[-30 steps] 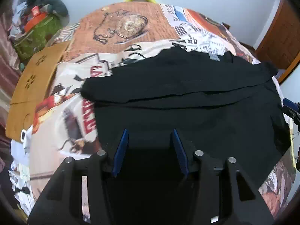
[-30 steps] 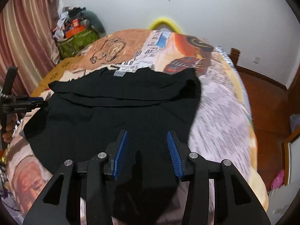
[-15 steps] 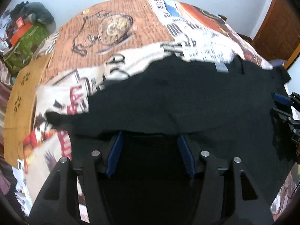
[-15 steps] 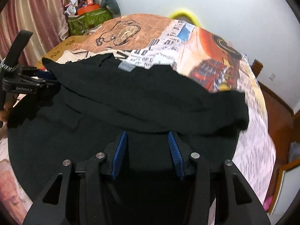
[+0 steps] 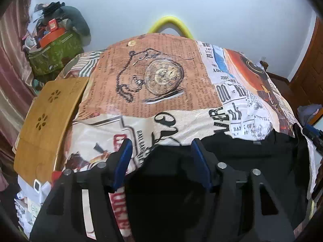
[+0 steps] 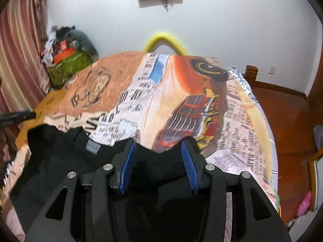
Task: Fold small clothes
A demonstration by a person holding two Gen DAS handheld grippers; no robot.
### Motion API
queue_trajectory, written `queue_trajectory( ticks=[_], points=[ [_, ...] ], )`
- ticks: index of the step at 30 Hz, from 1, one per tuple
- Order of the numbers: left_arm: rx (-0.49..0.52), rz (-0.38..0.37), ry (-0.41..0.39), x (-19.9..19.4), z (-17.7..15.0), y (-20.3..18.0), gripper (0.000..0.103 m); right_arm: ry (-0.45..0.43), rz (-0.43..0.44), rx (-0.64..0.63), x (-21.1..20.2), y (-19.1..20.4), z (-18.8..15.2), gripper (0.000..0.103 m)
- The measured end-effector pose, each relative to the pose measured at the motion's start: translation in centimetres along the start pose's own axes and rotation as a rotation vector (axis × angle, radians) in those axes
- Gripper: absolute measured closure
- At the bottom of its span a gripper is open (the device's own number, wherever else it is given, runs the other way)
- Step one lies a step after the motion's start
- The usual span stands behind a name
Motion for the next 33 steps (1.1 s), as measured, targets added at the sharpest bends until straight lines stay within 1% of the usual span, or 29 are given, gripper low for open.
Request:
queue_trajectory(
  ticks=[1,3,4,5,6,9,12,15,18,19,20,21,24,25,28,30,31,33],
  points=[
    [0.002,0.007,-0.001,-0.4,-0.5,0.5,0.04,-0.009,0.005,0.009,-0.7,-0.2,-0.2,0.06],
    [0.012,0.029,0.005,-0.8,-1.5,1.3,0.037,-0.014,0.008,0.013,-1.8,-0.8,-0.5,0.057],
    [0.01,0.045,0.016,-0.9,-2.3,2.0,0.037,-0.013,0.009,0.01,-2.4,-1.0,-0.8,0.056],
    [0.005,0.05,0.028,-0.7,-2.8,2.4,0.037,-0.009,0.007,0.004,-2.4,-1.4,-0.6,0.056],
    [-0.009,0.05,0.05,-0.6,-3.6,3.1,0.037,-0.001,0.001,-0.008,-3.0,-1.5,-1.1,0.056],
    [-0.066,0.009,0.109,0.1,-5.9,4.9,0.037,0.024,-0.019,-0.049,-3.7,-1.7,-2.1,0.055],
    [-0.086,-0.023,0.158,0.9,-7.9,5.4,0.037,0.068,-0.013,-0.062,-3.3,-1.6,-3.0,0.053],
    [-0.032,-0.044,0.183,1.4,-9.4,4.2,0.037,0.112,0.006,-0.089,-2.8,-0.8,-4.2,0.053],
    [0.076,-0.03,0.212,2.4,-10.3,1.7,0.037,0.135,-0.008,-0.174,-2.0,0.9,-5.1,0.052],
    [0.1,-0.022,0.211,2.7,-10.3,1.0,0.035,0.136,-0.016,-0.22,-1.4,1.7,-5.3,0.052],
    [0.121,-0.014,0.204,3.0,-10.2,0.4,0.03,0.139,-0.016,-0.25,-1.0,2.4,-5.4,0.052],
    [0.136,-0.008,0.198,3.2,-10.1,-0.2,0.026,0.145,-0.014,-0.275,-0.6,3.1,-5.5,0.052],
    [0.164,-0.016,0.19,4.1,-9.0,-1.6,0.026,0.173,0.006,-0.338,0.8,4.8,-5.6,0.052],
    [0.168,-0.014,0.191,4.4,-8.6,-1.9,0.026,0.189,0.023,-0.363,1.6,5.5,-5.4,0.052],
    [0.172,-0.001,0.179,5.4,-6.6,-2.6,0.026,0.208,0.036,-0.405,3.1,6.9,-4.9,0.052],
    [0.142,0.022,0.157,6.0,-4.9,-2.3,0.026,0.205,0.042,-0.409,4.2,7.2,-3.7,0.052],
    [0.106,0.044,0.142,6.3,-3.8,-1.7,0.026,0.197,0.036,-0.395,4.5,7.0,-3.2,0.052],
    [0.02,0.092,0.115,6.7,-1.9,-0.1,0.026,0.156,-0.007,-0.342,5.0,6.0,-1.7,0.052]
  ],
)
Point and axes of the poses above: each gripper's, at about its wrist camera, not at the fingertips, and x roughly the way its jaws point, y to its left, z to its top, the point moved 1 cm from there along x, roughly the way its jaws point, and after that the axes turned 3 degrees about -y, right-handed, at the moved point
